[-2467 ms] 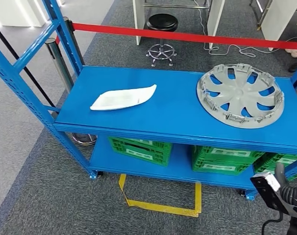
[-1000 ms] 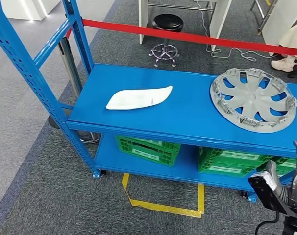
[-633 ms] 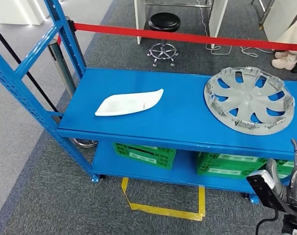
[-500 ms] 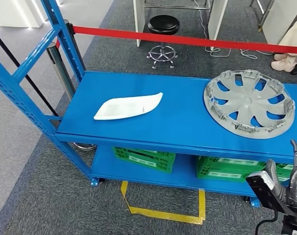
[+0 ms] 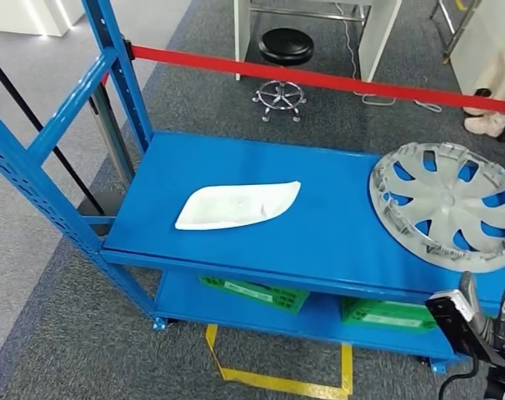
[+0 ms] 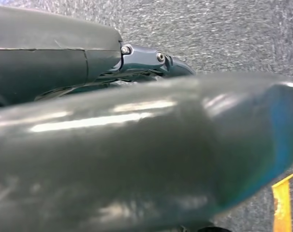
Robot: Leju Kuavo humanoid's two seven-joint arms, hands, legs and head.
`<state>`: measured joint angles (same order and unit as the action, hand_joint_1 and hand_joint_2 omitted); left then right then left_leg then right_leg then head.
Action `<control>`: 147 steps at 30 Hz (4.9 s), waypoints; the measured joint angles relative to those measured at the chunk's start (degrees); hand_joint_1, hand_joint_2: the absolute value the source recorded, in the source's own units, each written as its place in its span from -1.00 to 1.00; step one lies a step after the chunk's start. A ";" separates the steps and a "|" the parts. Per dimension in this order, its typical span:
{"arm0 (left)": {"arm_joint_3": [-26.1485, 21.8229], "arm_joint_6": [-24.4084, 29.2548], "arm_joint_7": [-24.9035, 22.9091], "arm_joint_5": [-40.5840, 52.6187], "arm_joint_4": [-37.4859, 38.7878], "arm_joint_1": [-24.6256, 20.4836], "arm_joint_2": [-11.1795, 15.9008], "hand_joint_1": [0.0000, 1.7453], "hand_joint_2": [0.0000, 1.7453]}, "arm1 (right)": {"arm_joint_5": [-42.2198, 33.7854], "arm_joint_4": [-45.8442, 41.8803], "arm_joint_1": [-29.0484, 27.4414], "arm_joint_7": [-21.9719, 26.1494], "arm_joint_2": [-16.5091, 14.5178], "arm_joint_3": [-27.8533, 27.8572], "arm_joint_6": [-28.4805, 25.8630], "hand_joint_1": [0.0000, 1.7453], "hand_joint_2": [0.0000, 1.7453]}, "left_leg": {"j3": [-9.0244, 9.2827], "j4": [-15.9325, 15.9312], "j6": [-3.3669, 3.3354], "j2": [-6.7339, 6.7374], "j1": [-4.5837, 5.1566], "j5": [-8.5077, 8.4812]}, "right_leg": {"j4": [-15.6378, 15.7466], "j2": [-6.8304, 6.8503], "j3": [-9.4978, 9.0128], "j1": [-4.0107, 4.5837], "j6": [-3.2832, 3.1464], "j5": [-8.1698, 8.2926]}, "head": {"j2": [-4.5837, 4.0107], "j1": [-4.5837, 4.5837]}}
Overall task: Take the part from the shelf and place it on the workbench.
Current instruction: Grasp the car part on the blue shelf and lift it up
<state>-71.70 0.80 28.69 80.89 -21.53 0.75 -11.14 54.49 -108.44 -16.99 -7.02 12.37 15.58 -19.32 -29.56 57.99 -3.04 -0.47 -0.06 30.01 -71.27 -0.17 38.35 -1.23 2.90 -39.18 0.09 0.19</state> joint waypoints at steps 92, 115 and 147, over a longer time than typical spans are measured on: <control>0.22 5.42 -1.38 4.29 7.25 -3.10 3.18 -1.00 -1.00 | -17.94 22.44 17.87 4.91 26.63 -16.56 29.87 -1.00 1.00 | -3.48 0.85 -0.11 0.21 0.38 -2.41 | -1.88 0.23 1.38 -0.22 0.56 3.56 | 0.00 -0.25; 0.22 6.23 -1.55 4.02 7.72 -3.12 3.36 -1.00 -1.00 | -17.30 26.42 19.99 -2.47 28.76 -18.93 33.92 1.00 1.00 | -3.57 1.65 1.15 0.22 0.71 -2.13 | 12.97 0.25 -6.17 0.23 -1.05 10.68 | 0.00 0.19; 0.18 6.18 -1.19 2.88 7.80 -2.92 3.17 -1.00 -1.00 | -14.62 28.07 21.10 -3.14 29.02 -21.20 31.11 1.00 1.00 | -2.75 0.73 1.75 0.20 -0.27 -2.11 | 14.19 0.18 -6.62 0.03 -0.11 11.48 | 0.00 0.39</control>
<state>-71.52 6.99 27.51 83.78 -13.73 -2.17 -7.97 39.87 -80.37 4.11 -10.15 41.39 -5.61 11.79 -32.31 58.72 -1.29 -0.27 -0.33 27.90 -57.08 0.02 31.73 -1.20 2.79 -27.70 0.09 0.57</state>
